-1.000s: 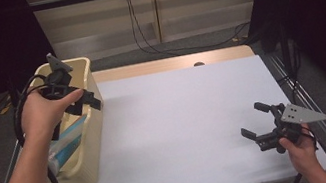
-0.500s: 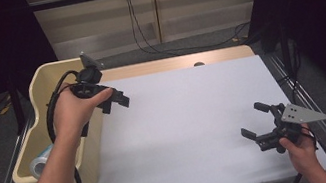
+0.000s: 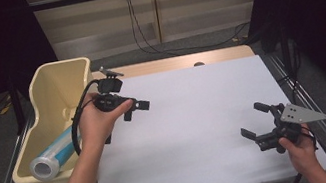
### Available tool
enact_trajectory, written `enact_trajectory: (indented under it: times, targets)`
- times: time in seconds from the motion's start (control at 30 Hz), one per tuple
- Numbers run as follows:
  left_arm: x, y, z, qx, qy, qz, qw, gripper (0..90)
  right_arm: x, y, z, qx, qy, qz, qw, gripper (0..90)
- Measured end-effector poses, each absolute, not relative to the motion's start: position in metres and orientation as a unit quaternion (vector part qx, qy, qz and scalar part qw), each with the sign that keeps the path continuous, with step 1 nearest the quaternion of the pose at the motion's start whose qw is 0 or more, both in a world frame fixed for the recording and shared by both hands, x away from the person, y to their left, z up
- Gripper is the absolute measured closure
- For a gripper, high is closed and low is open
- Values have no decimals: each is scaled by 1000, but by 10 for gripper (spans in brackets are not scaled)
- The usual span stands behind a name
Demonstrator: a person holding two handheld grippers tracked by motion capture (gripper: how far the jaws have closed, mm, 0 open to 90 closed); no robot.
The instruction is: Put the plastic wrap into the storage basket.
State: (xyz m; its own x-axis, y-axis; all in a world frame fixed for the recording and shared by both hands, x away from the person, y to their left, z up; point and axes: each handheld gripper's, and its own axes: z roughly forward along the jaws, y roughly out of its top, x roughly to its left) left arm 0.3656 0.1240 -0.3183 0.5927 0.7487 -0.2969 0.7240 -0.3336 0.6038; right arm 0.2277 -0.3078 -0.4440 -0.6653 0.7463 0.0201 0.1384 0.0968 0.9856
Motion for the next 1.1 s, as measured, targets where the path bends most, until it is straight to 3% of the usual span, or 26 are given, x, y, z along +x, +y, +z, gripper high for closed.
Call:
enact_trajectory:
  times: [0.63, 1.1]
  targets:
    - [330, 123, -374, 786, 348, 111, 499, 103, 228, -305, -445, 315, 699, 589, 254, 0]
    - [308, 130, -407, 769, 299, 158, 542, 90, 229, -305, -446, 316, 700, 588, 254, 0]
